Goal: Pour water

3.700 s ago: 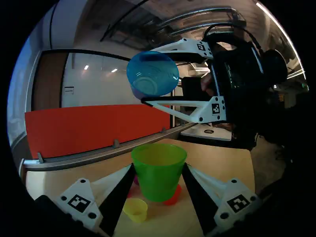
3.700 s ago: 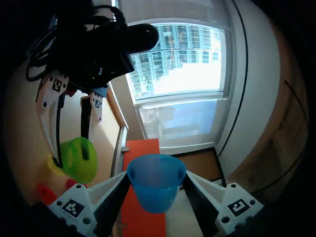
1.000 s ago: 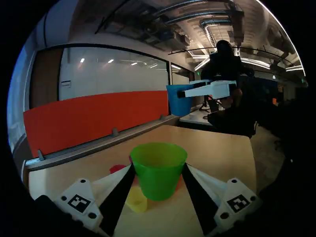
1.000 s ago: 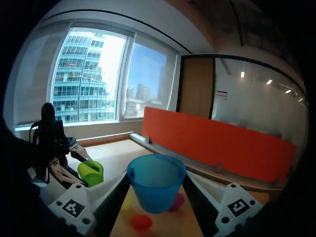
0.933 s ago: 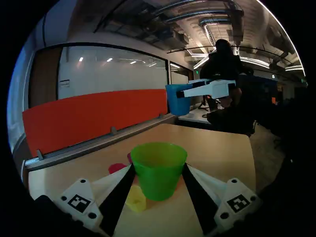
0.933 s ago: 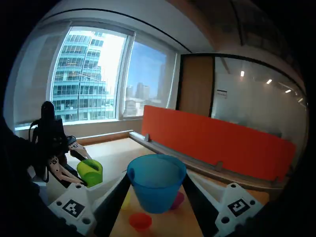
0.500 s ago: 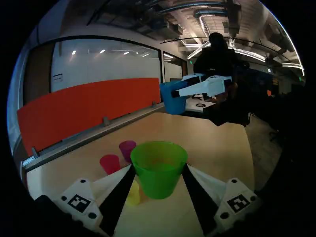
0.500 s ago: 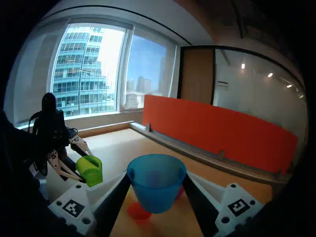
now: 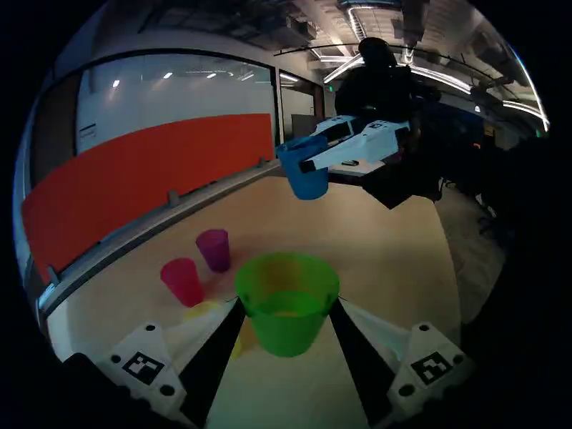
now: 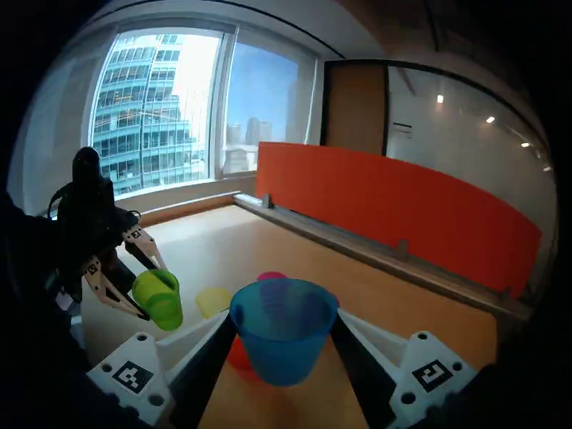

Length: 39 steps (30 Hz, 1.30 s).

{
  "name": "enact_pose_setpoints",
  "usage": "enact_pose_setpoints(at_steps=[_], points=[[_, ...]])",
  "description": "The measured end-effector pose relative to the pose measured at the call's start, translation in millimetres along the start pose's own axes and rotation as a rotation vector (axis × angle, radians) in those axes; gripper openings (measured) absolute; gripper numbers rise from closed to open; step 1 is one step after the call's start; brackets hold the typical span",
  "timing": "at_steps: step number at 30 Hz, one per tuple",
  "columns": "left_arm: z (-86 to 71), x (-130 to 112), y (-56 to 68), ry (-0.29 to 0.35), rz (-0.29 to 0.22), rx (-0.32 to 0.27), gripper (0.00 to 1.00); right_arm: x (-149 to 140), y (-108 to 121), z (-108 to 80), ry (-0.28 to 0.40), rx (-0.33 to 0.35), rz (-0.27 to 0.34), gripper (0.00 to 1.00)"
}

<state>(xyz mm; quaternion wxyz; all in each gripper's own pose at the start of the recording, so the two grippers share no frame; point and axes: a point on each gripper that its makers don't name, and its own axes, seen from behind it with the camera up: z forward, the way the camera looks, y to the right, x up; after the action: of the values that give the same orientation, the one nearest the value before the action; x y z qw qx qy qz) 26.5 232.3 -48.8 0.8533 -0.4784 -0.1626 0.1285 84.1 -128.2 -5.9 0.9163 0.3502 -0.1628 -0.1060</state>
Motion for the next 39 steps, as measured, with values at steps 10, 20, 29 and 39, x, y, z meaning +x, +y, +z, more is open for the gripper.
enact_pose_setpoints(at_steps=[10,20,29,39], points=[[11.2,-20,2.6,-0.062,0.009,-0.027,0.83,-29,3,5.1,-0.061,0.013,0.027,0.9],[28.2,-38,11.7,-0.112,0.014,-0.069,0.83,-64,2,15.3,-0.138,0.033,0.038,0.9],[40.1,-56,15.1,-0.159,0.021,-0.095,0.83,-91,3,24.1,-0.188,0.042,0.051,0.9],[51.6,-73,16.0,-0.202,0.026,-0.113,0.83,-109,2,30.1,-0.217,0.051,0.075,0.9]])
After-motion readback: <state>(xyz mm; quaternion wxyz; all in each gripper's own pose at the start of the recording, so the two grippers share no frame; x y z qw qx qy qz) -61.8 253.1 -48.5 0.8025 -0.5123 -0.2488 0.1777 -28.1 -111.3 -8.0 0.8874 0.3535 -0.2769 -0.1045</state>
